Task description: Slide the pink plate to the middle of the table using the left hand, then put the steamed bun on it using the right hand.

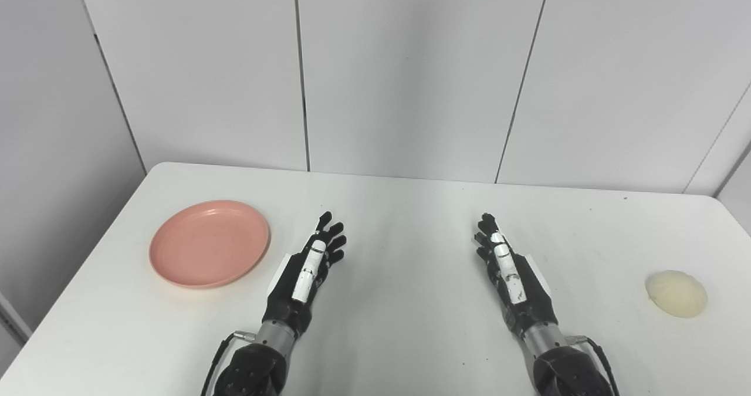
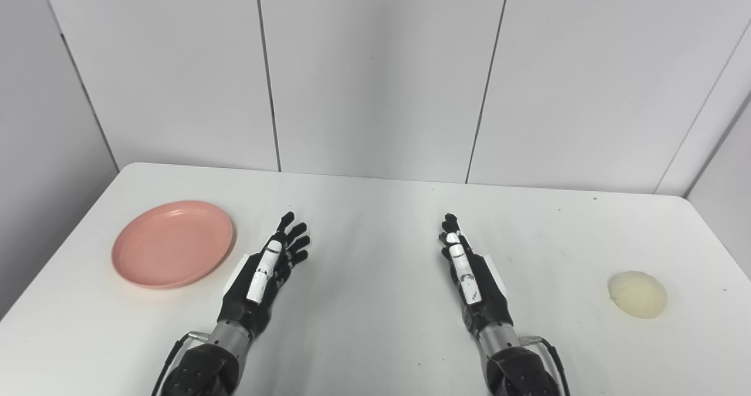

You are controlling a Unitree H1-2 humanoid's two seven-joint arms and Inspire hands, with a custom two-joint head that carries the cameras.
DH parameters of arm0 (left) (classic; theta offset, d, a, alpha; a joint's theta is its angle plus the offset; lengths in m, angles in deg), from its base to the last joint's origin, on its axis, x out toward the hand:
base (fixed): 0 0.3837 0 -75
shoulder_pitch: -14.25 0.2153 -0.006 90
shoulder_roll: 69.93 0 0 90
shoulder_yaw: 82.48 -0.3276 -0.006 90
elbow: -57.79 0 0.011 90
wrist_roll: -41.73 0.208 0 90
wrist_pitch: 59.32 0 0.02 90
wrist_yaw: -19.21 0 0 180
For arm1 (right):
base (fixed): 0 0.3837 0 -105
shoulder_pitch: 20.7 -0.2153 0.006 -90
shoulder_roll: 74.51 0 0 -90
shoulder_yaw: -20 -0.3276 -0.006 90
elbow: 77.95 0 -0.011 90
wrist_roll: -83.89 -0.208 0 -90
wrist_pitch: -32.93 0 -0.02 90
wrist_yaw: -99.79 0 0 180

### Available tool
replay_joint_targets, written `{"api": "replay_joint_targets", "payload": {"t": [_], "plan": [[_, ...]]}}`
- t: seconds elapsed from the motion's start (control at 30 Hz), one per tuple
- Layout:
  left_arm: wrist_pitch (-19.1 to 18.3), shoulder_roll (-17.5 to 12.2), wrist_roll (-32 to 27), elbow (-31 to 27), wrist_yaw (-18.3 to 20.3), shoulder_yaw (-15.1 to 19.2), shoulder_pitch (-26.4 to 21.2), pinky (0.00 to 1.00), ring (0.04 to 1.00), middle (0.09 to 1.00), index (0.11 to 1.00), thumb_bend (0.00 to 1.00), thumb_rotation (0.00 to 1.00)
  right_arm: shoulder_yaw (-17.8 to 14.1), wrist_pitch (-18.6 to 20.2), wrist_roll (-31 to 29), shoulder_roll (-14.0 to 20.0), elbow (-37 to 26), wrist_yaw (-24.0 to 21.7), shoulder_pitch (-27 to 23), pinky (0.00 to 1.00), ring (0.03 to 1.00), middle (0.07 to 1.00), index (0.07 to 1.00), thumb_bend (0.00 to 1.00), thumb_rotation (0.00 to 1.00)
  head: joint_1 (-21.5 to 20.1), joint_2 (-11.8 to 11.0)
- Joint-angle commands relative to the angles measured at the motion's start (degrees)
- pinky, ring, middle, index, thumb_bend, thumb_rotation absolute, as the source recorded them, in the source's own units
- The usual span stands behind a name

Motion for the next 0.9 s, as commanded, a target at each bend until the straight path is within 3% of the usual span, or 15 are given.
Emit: {"api": "replay_joint_targets", "payload": {"t": [0.0, 0.33, 0.7, 0.87], "plan": [[-1.0, -0.1, 0.5, 5.9, 0.1, -0.4, 4.8, 0.93, 0.940, 0.962, 0.984, 0.48, 1.00, 0.5, -0.3, -0.2, -0.8, 3.7, -0.5, 3.2, 1.00, 0.999, 1.000, 1.000, 0.27, 1.00, 0.5, 0.0], [-1.3, 0.5, 0.4, 6.1, -0.1, -0.5, 4.6, 0.93, 0.939, 0.963, 0.986, 0.47, 1.00, 0.4, 1.1, -0.5, -0.3, 2.2, -0.7, 3.6, 1.00, 1.000, 1.000, 1.000, 0.29, 1.00, 2.0, -0.2], [-0.1, 1.9, 1.7, 9.1, -0.9, -1.4, 3.0, 0.93, 0.946, 0.969, 0.989, 0.48, 1.00, 0.0, 2.7, -1.9, 1.3, 1.3, -1.6, 3.3, 1.00, 1.000, 1.000, 1.000, 0.23, 1.00, 10.9, -1.9], [-0.2, 3.0, 2.6, 9.5, -2.1, -1.7, 2.5, 0.93, 0.941, 0.965, 0.985, 0.46, 1.00, 0.2, 2.8, -2.8, 2.4, 0.9, -2.5, 3.4, 1.00, 1.000, 1.000, 1.000, 0.25, 1.00, 14.2, -2.5]]}}
